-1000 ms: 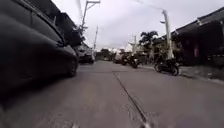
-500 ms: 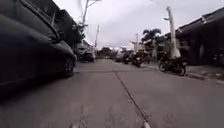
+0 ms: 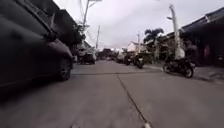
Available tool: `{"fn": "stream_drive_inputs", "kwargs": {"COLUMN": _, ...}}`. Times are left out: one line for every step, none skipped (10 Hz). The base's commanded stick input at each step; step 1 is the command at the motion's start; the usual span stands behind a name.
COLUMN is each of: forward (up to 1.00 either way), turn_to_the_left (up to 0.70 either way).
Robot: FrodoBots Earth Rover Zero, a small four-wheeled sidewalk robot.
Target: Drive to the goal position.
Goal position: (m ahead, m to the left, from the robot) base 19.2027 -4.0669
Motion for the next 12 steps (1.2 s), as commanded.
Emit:
{"fn": "stream_drive_inputs", "kwargs": {"forward": 0.7, "turn_to_the_left": 0.0}}
{"fn": "stream_drive_inputs", "kwargs": {"forward": 0.7, "turn_to_the_left": 0.0}}
{"fn": "stream_drive_inputs", "kwargs": {"forward": 0.7, "turn_to_the_left": 0.0}}
{"fn": "stream_drive_inputs", "kwargs": {"forward": 0.7, "turn_to_the_left": 0.0}}
{"fn": "stream_drive_inputs", "kwargs": {"forward": 0.7, "turn_to_the_left": 0.0}}
{"fn": "stream_drive_inputs", "kwargs": {"forward": 0.7, "turn_to_the_left": 0.0}}
{"fn": "stream_drive_inputs", "kwargs": {"forward": 0.7, "turn_to_the_left": 0.0}}
{"fn": "stream_drive_inputs", "kwargs": {"forward": 0.7, "turn_to_the_left": 0.0}}
{"fn": "stream_drive_inputs", "kwargs": {"forward": 0.7, "turn_to_the_left": 0.0}}
{"fn": "stream_drive_inputs", "kwargs": {"forward": 0.7, "turn_to_the_left": 0.0}}
{"fn": "stream_drive_inputs", "kwargs": {"forward": 0.7, "turn_to_the_left": 0.0}}
{"fn": "stream_drive_inputs", "kwargs": {"forward": 0.7, "turn_to_the_left": 0.0}}
